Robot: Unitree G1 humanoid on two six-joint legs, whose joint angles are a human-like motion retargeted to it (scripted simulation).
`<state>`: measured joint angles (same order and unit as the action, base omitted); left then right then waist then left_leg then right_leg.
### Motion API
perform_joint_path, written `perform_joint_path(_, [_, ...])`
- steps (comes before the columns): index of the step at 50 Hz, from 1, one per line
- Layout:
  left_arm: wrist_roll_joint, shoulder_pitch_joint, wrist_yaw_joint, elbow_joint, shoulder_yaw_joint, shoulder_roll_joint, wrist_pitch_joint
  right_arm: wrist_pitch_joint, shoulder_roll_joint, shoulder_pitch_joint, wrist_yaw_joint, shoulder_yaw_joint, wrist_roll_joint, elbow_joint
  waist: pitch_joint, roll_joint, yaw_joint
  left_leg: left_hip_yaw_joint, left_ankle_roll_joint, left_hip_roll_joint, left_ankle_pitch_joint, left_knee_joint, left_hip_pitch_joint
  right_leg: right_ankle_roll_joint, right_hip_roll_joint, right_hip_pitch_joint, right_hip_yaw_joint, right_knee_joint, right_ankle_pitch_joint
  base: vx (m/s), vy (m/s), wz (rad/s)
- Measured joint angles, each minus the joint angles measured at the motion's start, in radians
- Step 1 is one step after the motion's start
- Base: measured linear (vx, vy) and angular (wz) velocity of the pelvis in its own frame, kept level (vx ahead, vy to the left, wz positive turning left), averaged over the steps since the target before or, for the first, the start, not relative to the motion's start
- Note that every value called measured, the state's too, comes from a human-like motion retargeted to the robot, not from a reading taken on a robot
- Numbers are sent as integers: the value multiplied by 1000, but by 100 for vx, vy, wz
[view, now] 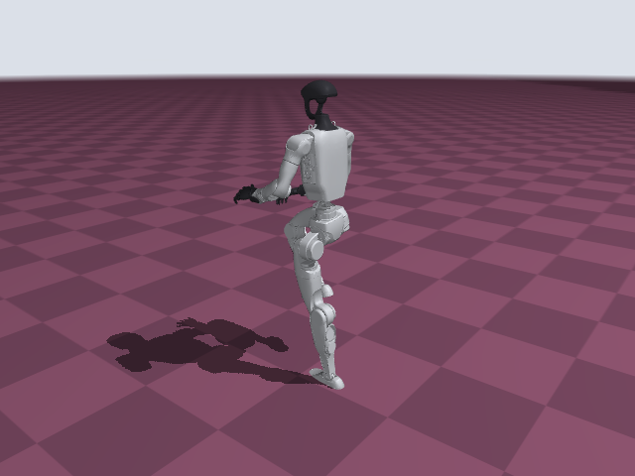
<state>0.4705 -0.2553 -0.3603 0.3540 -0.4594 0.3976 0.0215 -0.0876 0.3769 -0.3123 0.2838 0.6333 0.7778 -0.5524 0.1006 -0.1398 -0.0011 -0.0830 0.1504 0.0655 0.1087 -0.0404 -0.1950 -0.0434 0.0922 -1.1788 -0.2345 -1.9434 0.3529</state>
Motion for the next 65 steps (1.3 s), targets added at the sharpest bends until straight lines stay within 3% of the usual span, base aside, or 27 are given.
perform_joint_path(3, [-6,-4,-3,-8,5,-6,-7,-1,-7,21,-21,7,-19,-18,-47,25,21,-8,-3,-23,21,-5,8,18,36,141,-20,266,18,29,-5,17])
perform_joint_path(6, [-4,23,18,-24,2,-15,-34,4,-19,75,-5,-13,-13,-17,-89,51,-4,-55,28,-50,56,11,-4,80,75,370,-55,617,46,39,-5,85])
perform_joint_path(9, [-35,11,16,-42,13,11,-74,34,-17,99,-2,-39,-31,-4,-18,68,-60,-117,44,-60,102,37,-105,153,48,724,-72,1093,10,40,-11,123])
perform_joint_path(11, [-54,10,-19,-54,9,21,-95,69,-12,108,-18,-36,-69,3,-24,94,-67,-131,39,-97,121,47,-132,198,25,882,-25,1394,-68,44,-16,40])
perform_joint_path(13, [-54,0,-38,-43,13,26,-114,92,-4,97,-15,-33,-96,-1,-16,114,-49,-124,29,-133,131,72,-158,235,5,1015,32,1647,-223,42,-17,-34])
perform_joint_path(15, [-48,0,-31,-20,31,15,-120,98,2,81,-15,-24,-98,-18,-5,109,-17,-97,22,-155,127,127,-169,261,-10,1092,74,1773,-353,38,-16,-92])
perform_joint_path(18, [-70,31,-4,-2,64,-1,-103,85,5,66,-35,-7,-90,-40,7,102,26,-29,48,-193,51,315,-111,295,-8,1139,135,1796,-383,34,-16,-112])
perform_joint_path(22, [-75,28,-7,-24,52,43,-73,69,15,46,-56,-7,-127,-8,7,157,47,80,96,-245,-19,857,186,297,46,1187,190,1838,-377,29,-15,-48])
perform_joint_path(24, [-5,12,-10,-28,54,49,-51,20,21,50,-50,-26,-109,15,2,173,52,139,89,-229,34,1156,368,299,66,1197,188,1840,-364,24,-9,15])
perform_joint_path(28, [-17,-18,22,-12,72,32,-40,8,31,41,-63,-15,-139,7,-3,205,84,235,33,-168,156,1653,713,302,98,1214,187,1847,-343,19,-9,8])
perform_joint_path(31, [-48,-23,10,-4,78,9,-45,0,31,17,-102,-2,-182,-14,-5,242,113,269,42,-161,215,1917,991,305,119,1202,203,1858,-348,14,-10,-18])
perform_joint_path(38, [26,4,36,55,-13,47,-69,0,24,11,-144,-8,-202,9,49,352,128,345,67,-105,289,2196,1501,305,205,1216,232,1820,-316,17,-4,-15])
perform_joint_path(44, [72,17,-86,-39,-31,117,-96,13,41,34,-124,-34,-187,49,140,362,167,291,94,-43,325,2245,1659,305,187,1293,256,1781,-291,21,-5,-41])
perform_joint_path(49, [36,20,-27,-111,-17,138,-104,0,37,64,-138,-63,-218,43,149,359,199,295,71,-17,310,2183,1619,305,188,1345,260,1792,-267,25,3,-19])
perform_joint_path(57, [42,100,-5,-80,-24,94,-90,-10,11,114,-127,-49,-209,40,27,305,224,274,29,13,259,1767,1322,305,120,1352,286,1857,-257,25,7,-19])
perform_joint_path(61, [43,136,0,-83,-2,90,-93,-11,6,115,-99,-60,-184,47,-30,253,233,291,4,33,222,1310,1036,305,64,1342,307,1860,-245,30,12,-38])
perform_joint_path(65, [-3,130,1,-96,49,123,-115,-5,-10,64,-26,-76,-129,43,64,207,254,371,-5,-16,175,571,472,305,37,1437,348,1793,-188,40,14,-83])
